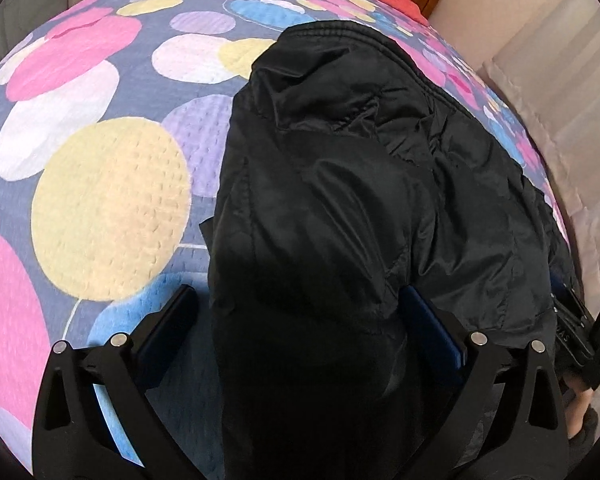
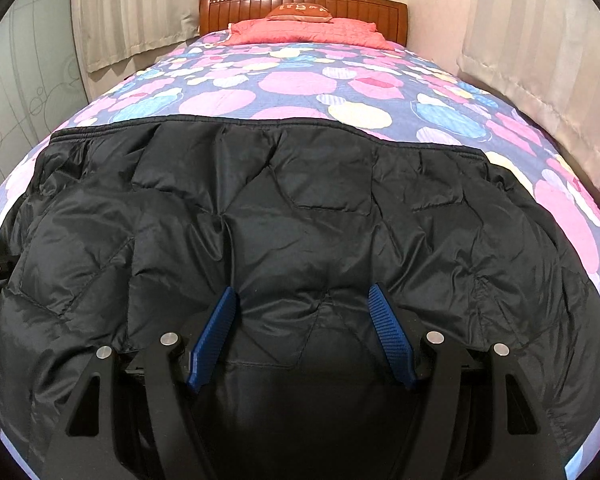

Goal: Fold large clothes

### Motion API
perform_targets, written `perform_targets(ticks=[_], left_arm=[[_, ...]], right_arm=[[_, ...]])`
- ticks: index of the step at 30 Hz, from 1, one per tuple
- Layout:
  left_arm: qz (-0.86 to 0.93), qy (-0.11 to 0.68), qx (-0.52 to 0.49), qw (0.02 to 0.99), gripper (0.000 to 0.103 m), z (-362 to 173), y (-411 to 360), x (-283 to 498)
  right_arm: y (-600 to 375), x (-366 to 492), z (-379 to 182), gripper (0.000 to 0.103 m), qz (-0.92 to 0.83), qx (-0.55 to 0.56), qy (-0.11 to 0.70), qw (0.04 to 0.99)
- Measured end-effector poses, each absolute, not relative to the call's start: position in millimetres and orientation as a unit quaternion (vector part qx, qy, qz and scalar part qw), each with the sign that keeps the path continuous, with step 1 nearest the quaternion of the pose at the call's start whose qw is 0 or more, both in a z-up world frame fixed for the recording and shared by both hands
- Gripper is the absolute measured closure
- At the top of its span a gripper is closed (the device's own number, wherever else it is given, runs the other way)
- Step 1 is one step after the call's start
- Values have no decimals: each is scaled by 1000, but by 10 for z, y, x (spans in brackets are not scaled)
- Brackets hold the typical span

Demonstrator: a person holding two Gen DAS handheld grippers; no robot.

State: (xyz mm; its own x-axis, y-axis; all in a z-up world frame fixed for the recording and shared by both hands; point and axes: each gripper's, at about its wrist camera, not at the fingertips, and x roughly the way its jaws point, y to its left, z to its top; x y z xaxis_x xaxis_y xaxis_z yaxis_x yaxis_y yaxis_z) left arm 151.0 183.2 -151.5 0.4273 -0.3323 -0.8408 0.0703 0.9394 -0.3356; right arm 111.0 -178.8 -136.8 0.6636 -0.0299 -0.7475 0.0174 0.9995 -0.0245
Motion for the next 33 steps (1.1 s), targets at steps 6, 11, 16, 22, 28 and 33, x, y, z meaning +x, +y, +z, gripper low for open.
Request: perform_targets(ticks=[6,11,16,22,28,33], left_arm=[[-142,528,-135,826,2,-1486,1793,1540],[-154,527,-133,825,2,-1526,1644,1580],[-184,532,-151,813,2,-1512,1532,1619],[-191,526,-152,815,8,-1509,1461,1612],[-185,520,-166,817,47,-1412,1468,1562],[-163,506,-118,839,63,-1252,1274,1439]], right_arm=[[-1794,1117,-1373,35,-12,-5,409,913],[-1800,1118,-1374,35,-12,-6,408,913],[-1800,1120,-1377,35,-13,-8,407,913],[-1804,1112,-1379,35,-12,-6,405,914],[-1794,1113,-1382,34,-12,-5,403,915],[-1795,1121,-1386,34,-11,-4,403,915]])
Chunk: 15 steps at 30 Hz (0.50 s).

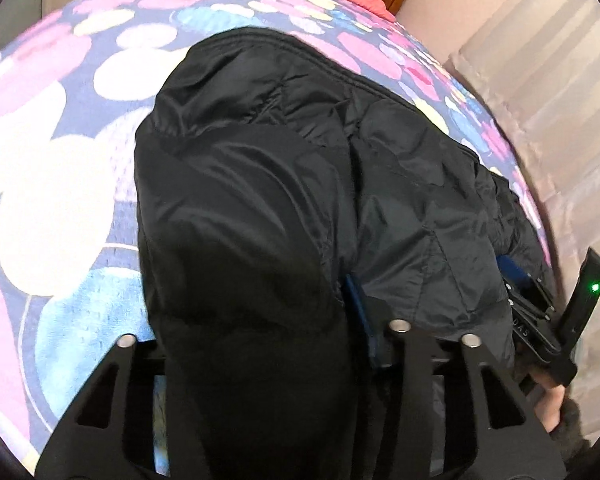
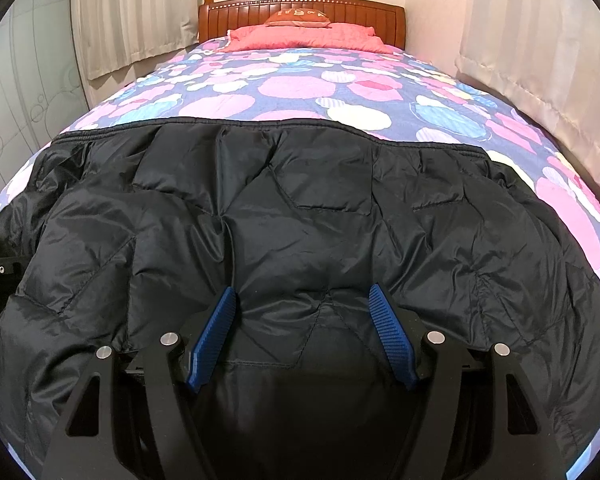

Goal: Fold large clothes

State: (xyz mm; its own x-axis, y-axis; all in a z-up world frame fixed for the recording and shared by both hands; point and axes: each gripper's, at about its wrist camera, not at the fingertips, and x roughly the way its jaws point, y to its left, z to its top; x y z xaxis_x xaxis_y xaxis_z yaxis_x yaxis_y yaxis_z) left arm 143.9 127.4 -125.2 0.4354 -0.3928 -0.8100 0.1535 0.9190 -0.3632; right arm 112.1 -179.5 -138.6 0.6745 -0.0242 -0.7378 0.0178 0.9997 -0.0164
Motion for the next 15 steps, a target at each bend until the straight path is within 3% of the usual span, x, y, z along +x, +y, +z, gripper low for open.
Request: perform_targets(ticks=[2,5,15], left_arm=[[-158,501,-113,843,74,-1177,1221,1415],[-153,489,-109,852,79,-1019,1184,1350],[-173,446,-76,875,83,-302,748,1066]], right_arm=[[-1800,1119,-1386,34,-11,-3,403,915],[-1807,1115,-1387,34,-11,-3,403,915],[-2086,919,-1076,34,-24,20,377,926]])
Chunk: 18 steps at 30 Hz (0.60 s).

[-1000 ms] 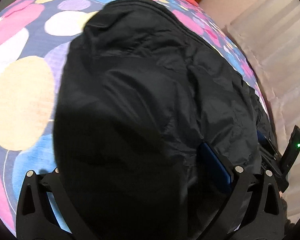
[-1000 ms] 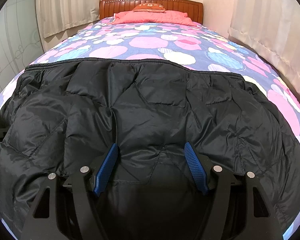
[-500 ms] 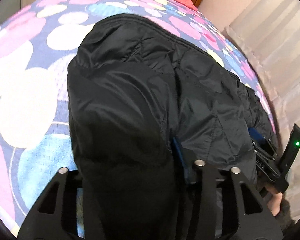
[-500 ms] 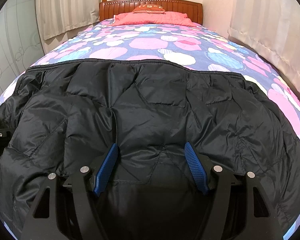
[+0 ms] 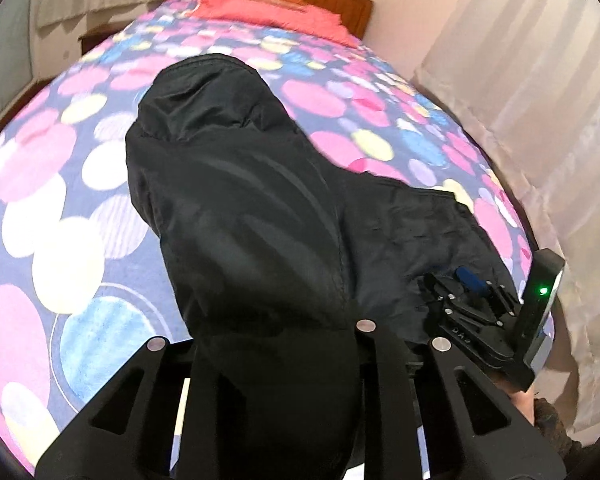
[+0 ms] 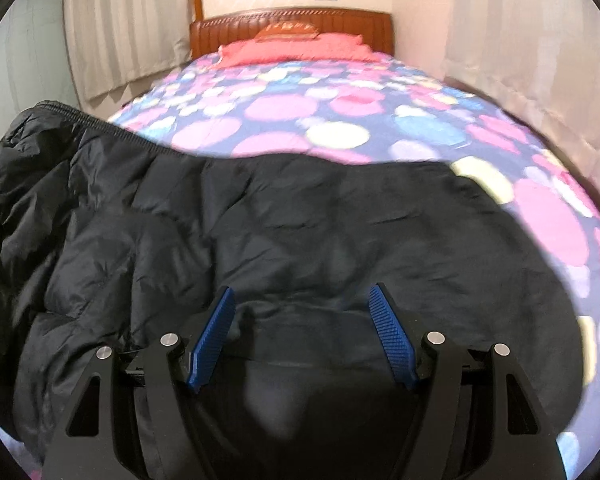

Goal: Fold large clothes

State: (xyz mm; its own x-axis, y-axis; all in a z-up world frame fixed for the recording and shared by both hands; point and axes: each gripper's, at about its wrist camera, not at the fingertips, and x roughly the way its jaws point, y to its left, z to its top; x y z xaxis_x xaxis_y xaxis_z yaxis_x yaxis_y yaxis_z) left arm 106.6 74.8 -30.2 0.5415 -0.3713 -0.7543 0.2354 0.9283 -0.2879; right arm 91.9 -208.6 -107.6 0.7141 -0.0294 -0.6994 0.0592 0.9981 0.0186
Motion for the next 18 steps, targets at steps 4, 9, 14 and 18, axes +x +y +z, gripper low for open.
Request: perform_targets(ticks=[4,9,14,18], left_arm=[[-174,435,-44,882,83,-98,280,980],[-169,434,-1,885,83,17,-253,917],[-175,434,28,883,83,3,-856,909],[-184,443,46,876,83,-120,-1323,915]], right_arm=[[-2392,771,-933,29,-50,24,365,929],[-2773,656,-899,29,-66,30,371,926],[-3109,551,-927,29,-83,31,374,923],[-3353,477,-976,29,-95,45,382,918]])
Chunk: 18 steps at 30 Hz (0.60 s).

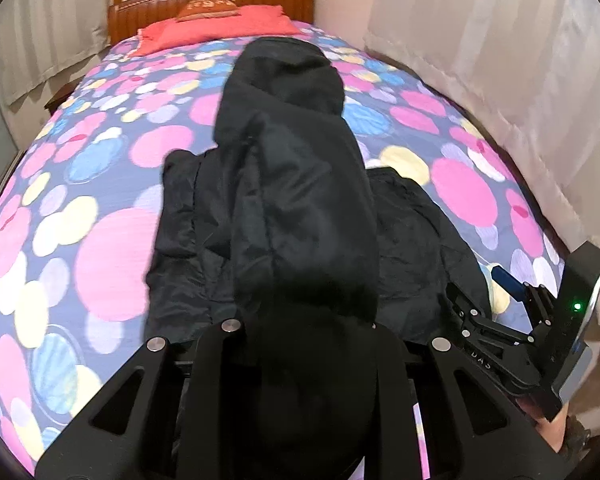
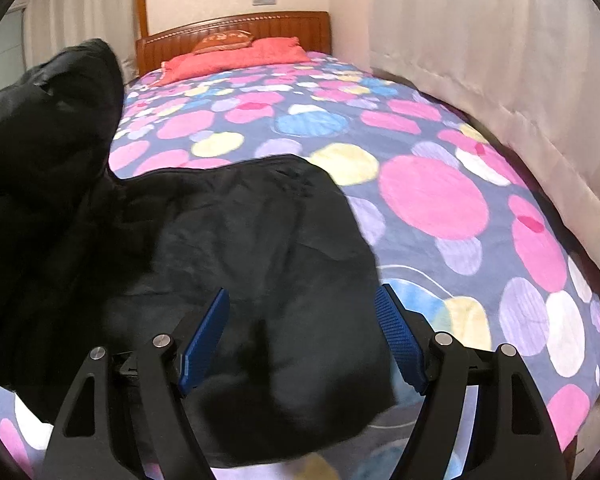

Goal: Fold large clothes

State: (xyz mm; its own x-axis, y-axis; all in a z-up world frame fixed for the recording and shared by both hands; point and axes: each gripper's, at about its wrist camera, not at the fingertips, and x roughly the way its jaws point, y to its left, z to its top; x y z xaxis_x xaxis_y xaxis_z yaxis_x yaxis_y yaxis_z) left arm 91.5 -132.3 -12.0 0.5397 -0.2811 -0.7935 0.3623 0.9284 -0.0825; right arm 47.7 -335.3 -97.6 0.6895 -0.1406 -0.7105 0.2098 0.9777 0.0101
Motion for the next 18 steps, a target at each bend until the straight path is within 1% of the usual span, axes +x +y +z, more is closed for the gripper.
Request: perform_targets(ticks=[6,13,18], left_arm=[[-188,455,70,867,83,-422,-1837,925],[-190,453,90,866,83,-752,-2076,877],[-195,445,83,870,83,-895,-2127,874]], right_arm=[[-3560,388,-1056,29,-124,40,386,913],[-3695,334,-1162,29,-130,55,397,907],[-3679,333,-1199,29,-132,56,400,905]])
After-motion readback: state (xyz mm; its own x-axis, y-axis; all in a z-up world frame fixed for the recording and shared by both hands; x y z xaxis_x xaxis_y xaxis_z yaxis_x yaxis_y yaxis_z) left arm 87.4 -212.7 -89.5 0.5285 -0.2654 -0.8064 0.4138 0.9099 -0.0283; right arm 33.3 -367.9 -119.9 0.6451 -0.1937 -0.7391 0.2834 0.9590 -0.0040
